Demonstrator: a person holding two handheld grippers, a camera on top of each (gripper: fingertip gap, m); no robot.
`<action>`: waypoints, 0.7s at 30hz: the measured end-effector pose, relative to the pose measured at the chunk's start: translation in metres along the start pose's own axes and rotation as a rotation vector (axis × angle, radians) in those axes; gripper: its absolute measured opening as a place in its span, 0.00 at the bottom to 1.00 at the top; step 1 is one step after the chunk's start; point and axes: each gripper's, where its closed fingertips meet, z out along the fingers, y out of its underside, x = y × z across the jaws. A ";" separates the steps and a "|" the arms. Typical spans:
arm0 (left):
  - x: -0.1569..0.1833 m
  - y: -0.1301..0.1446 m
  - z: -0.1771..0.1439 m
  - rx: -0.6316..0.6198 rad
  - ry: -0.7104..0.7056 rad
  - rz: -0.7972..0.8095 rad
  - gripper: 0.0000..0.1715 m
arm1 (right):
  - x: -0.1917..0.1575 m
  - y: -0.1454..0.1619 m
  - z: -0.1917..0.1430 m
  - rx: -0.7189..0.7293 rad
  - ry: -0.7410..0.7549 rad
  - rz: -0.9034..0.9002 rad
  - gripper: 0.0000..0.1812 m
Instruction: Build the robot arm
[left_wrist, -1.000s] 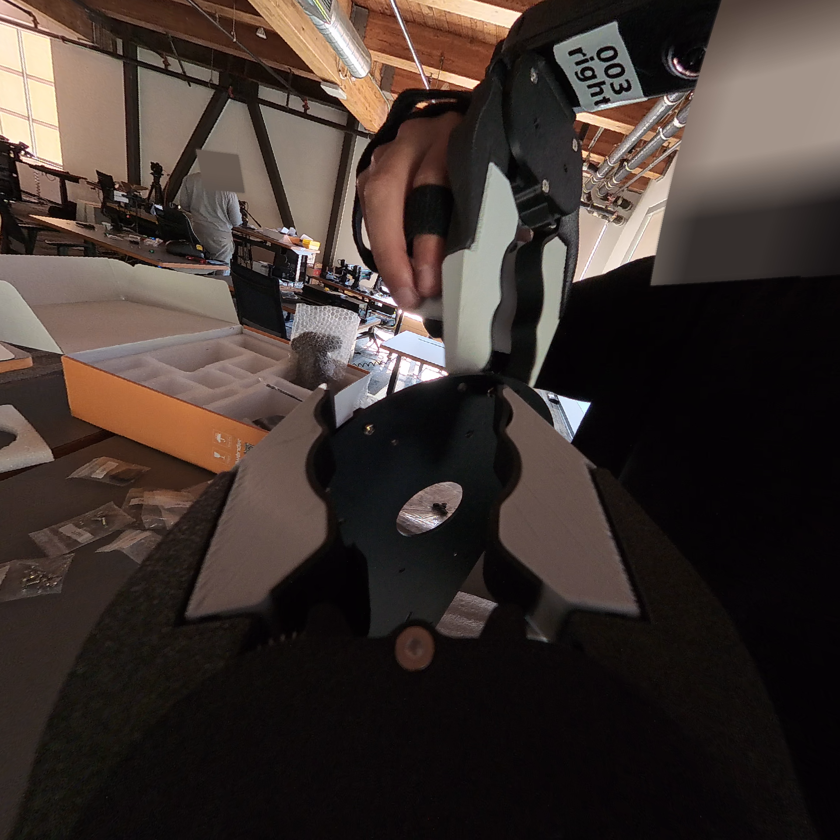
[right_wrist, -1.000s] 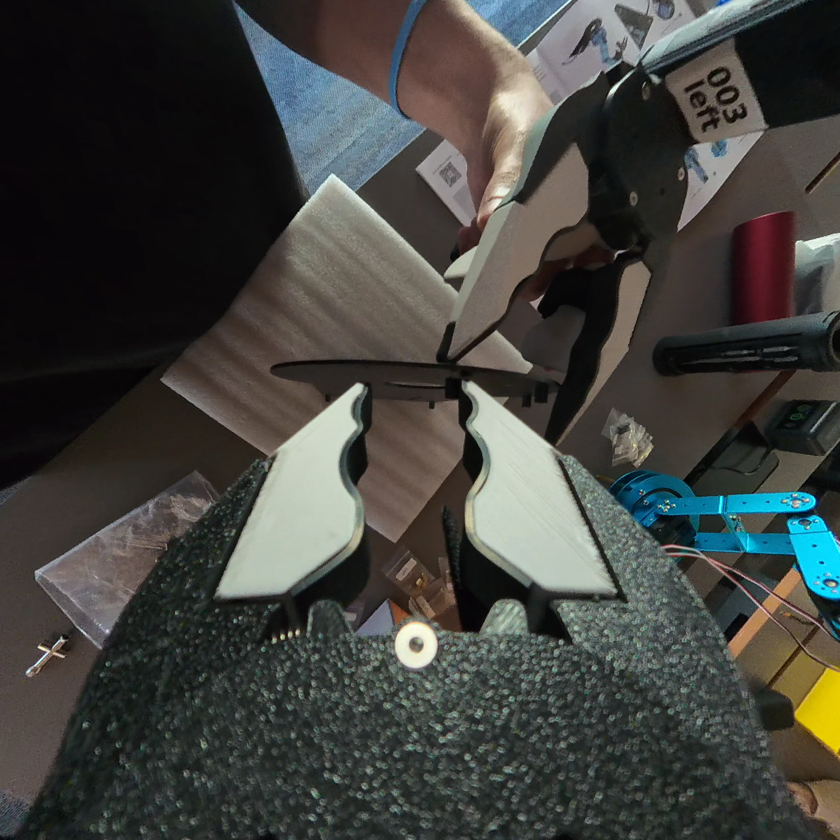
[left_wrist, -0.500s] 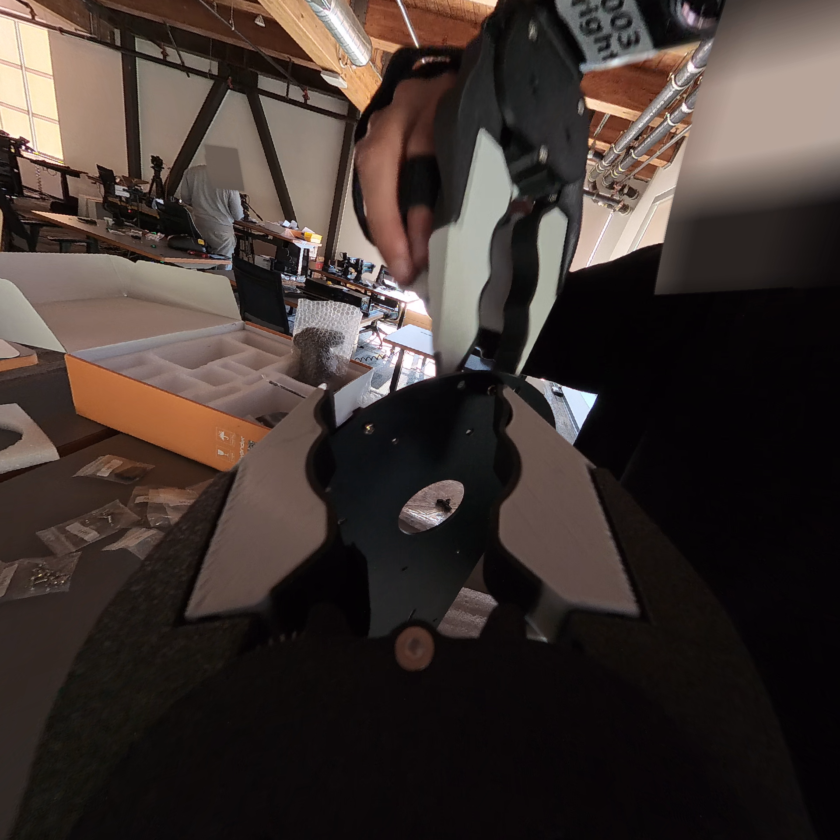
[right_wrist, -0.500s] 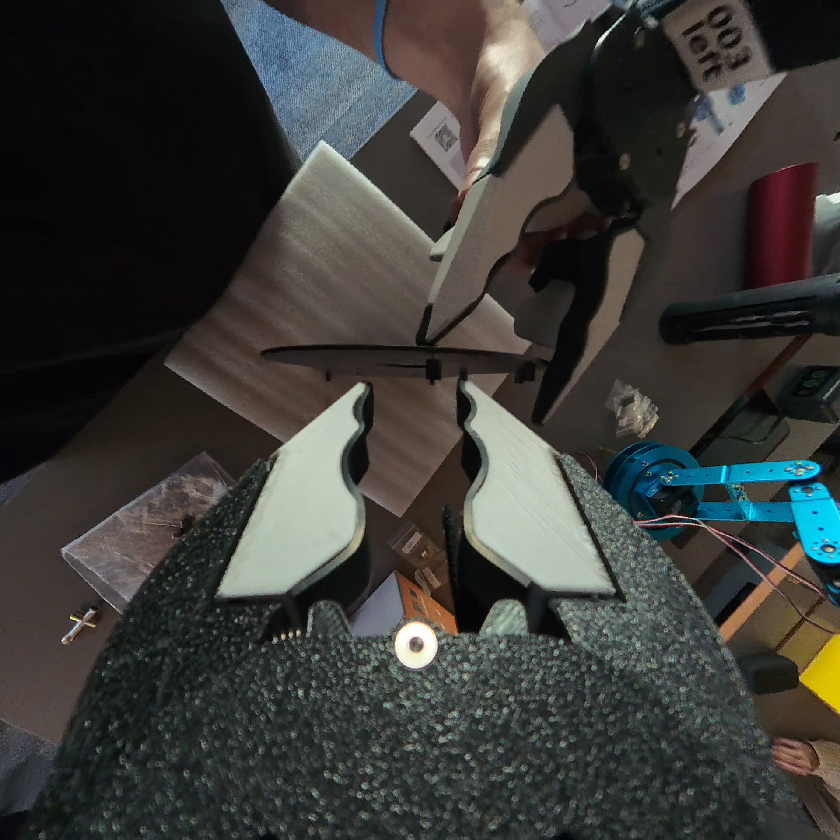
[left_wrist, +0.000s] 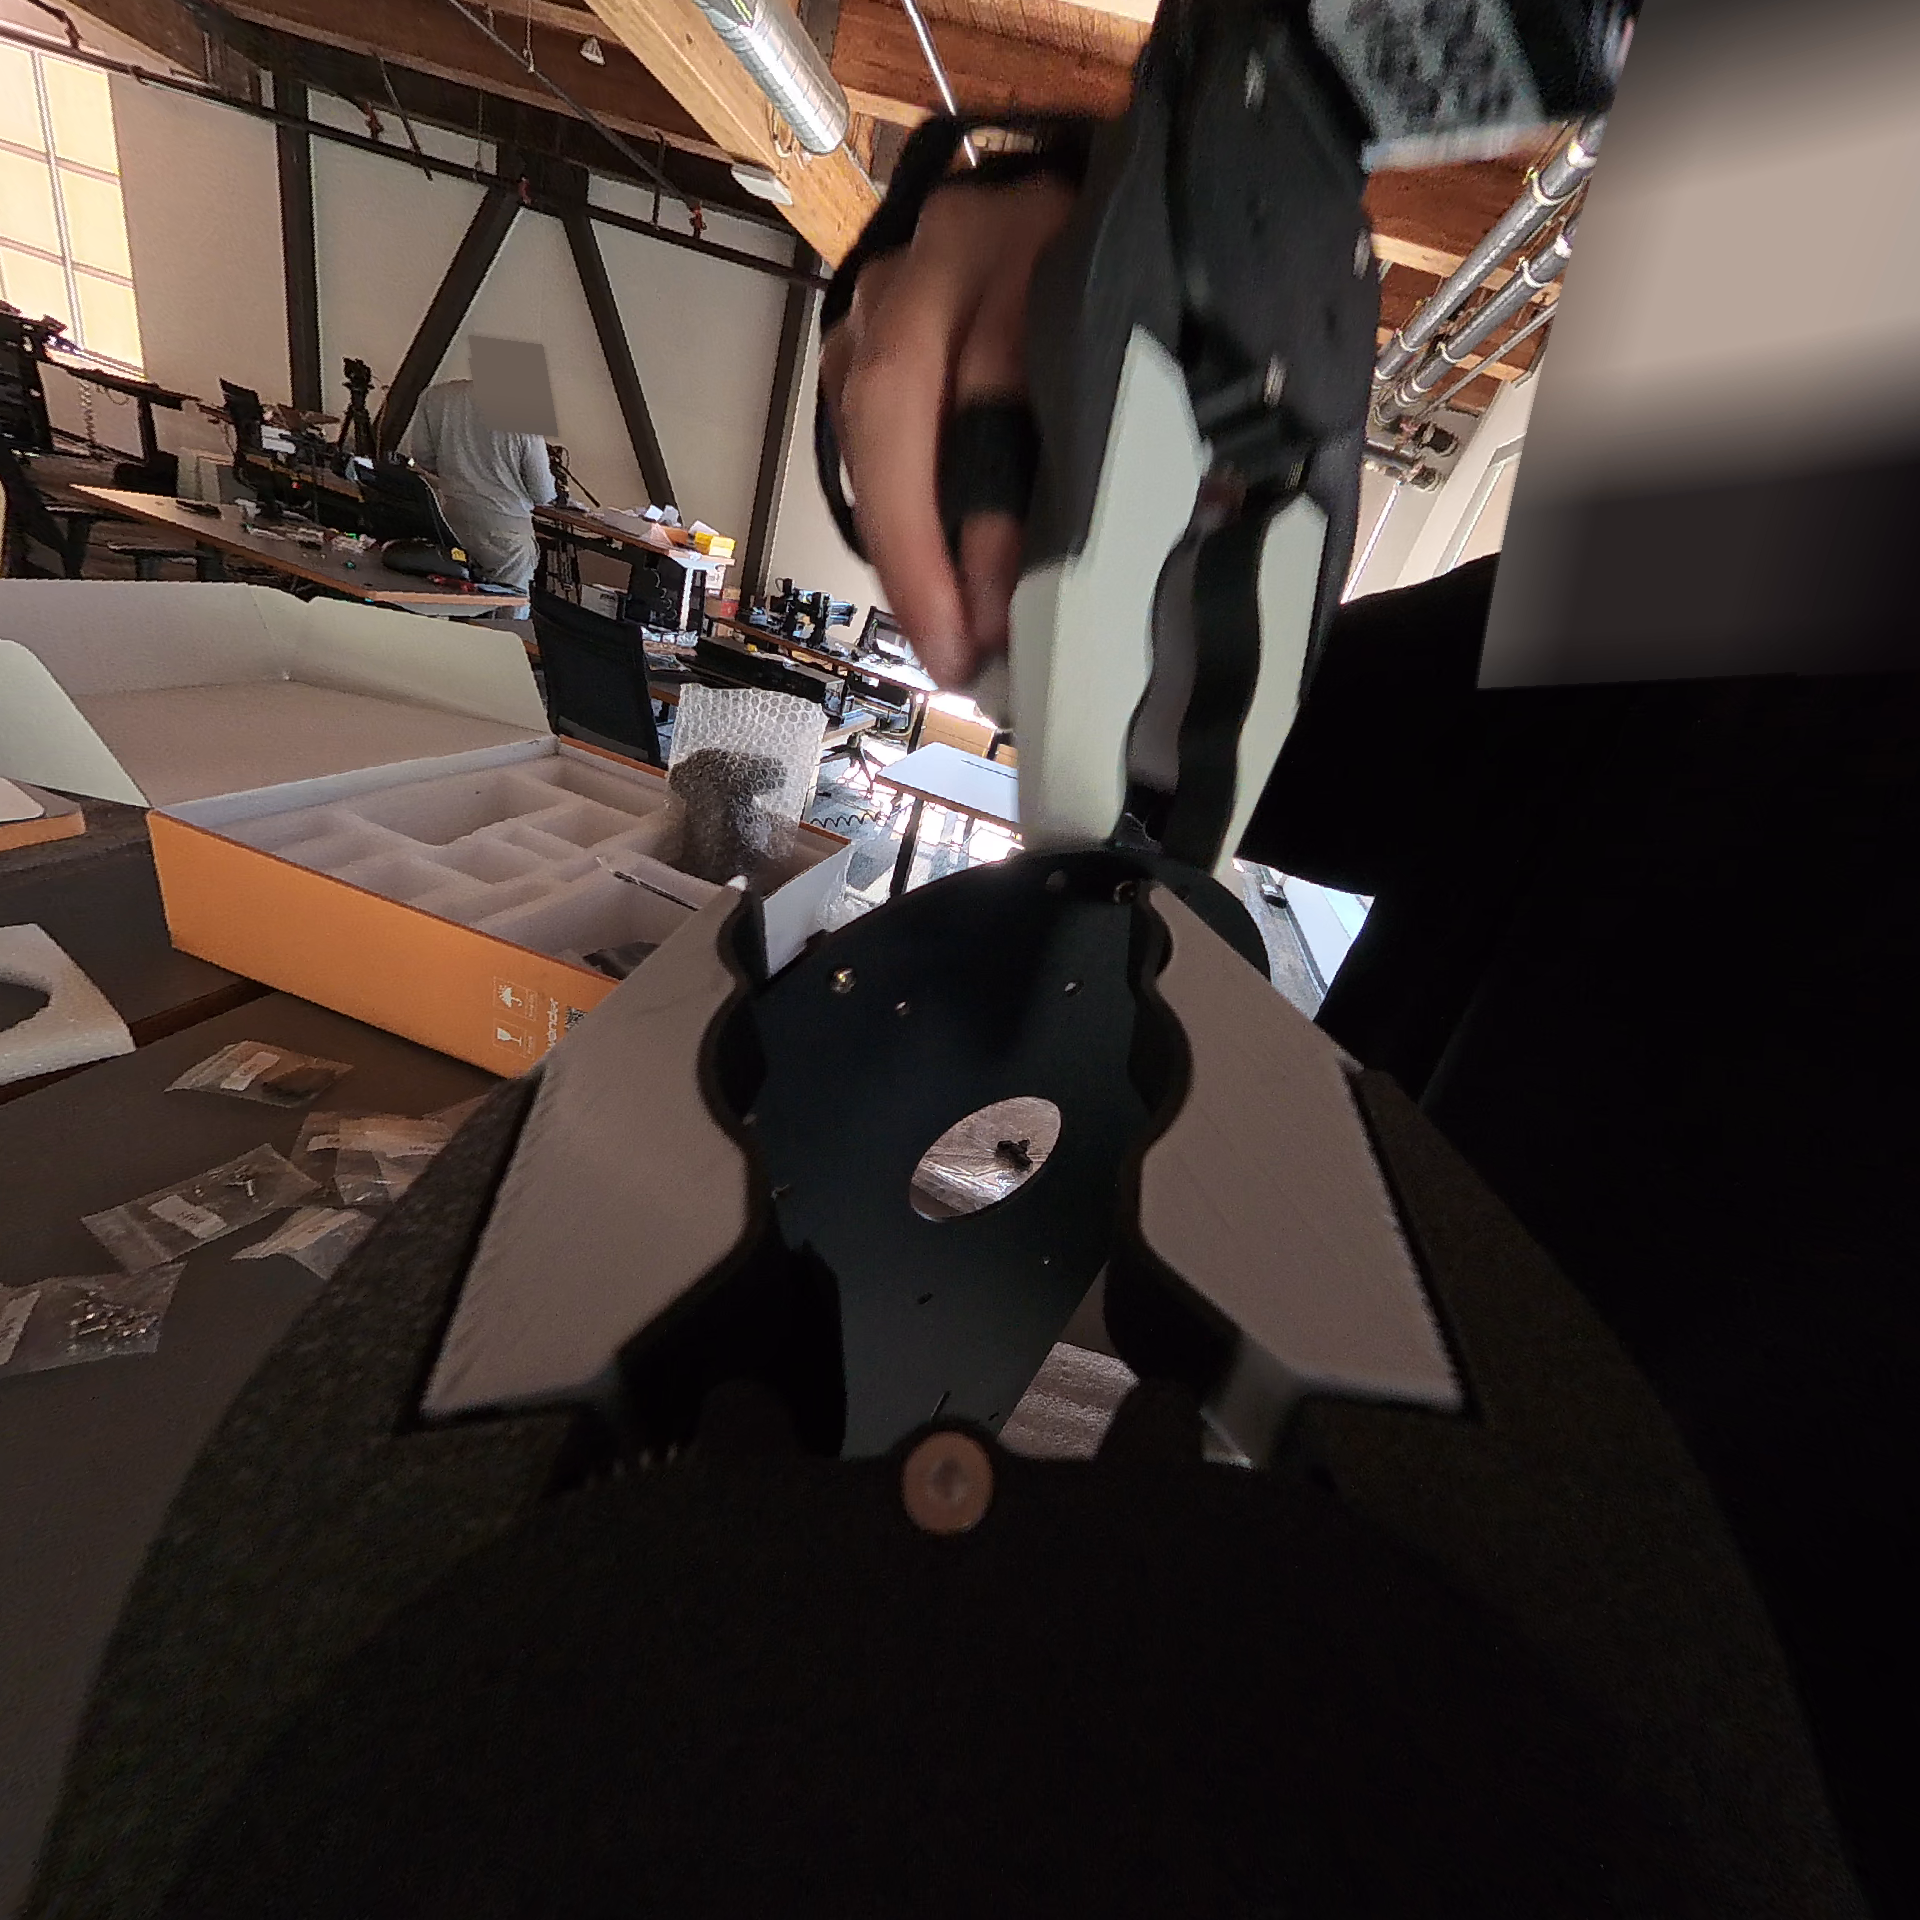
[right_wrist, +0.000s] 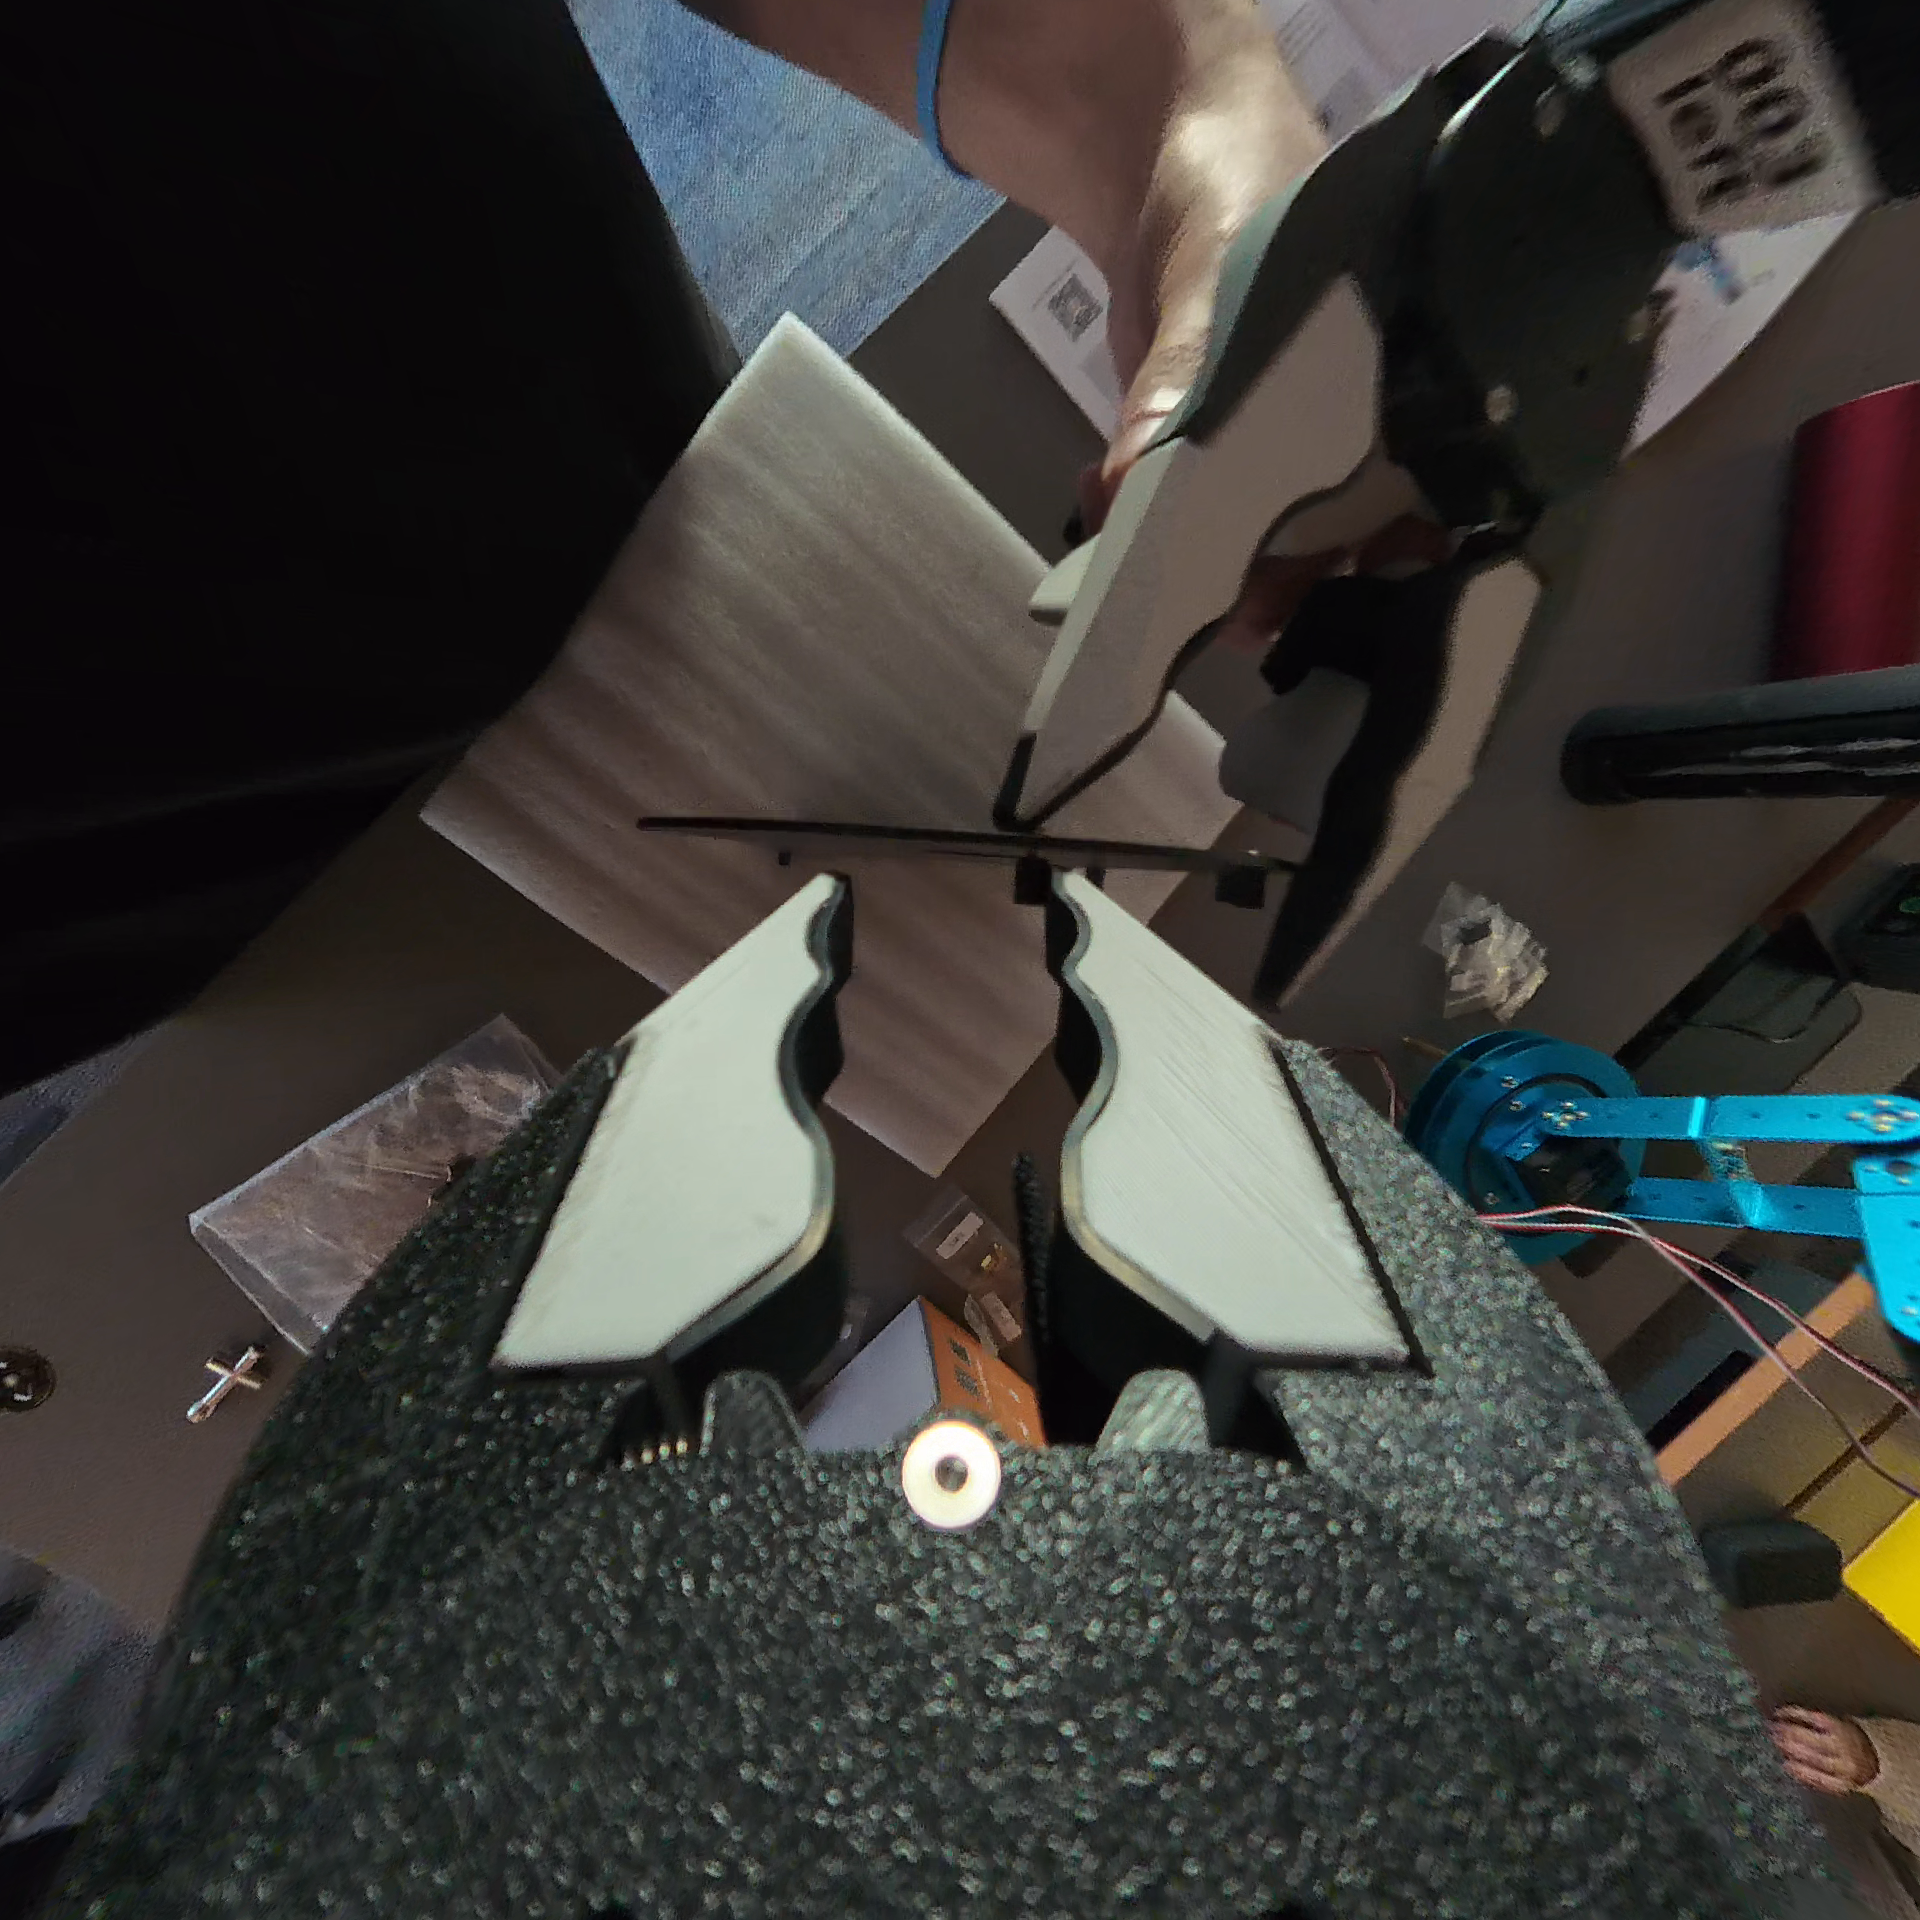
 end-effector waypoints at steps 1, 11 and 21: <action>0.000 0.000 0.000 0.000 0.002 0.000 0.40 | -0.001 0.003 0.008 -0.018 -0.012 0.002 0.22; 0.001 0.000 -0.001 -0.008 -0.004 0.001 0.40 | 0.000 -0.001 0.000 -0.025 -0.004 -0.004 0.21; 0.001 0.001 -0.002 -0.010 -0.008 0.001 0.40 | 0.005 -0.003 -0.012 -0.022 0.019 0.010 0.19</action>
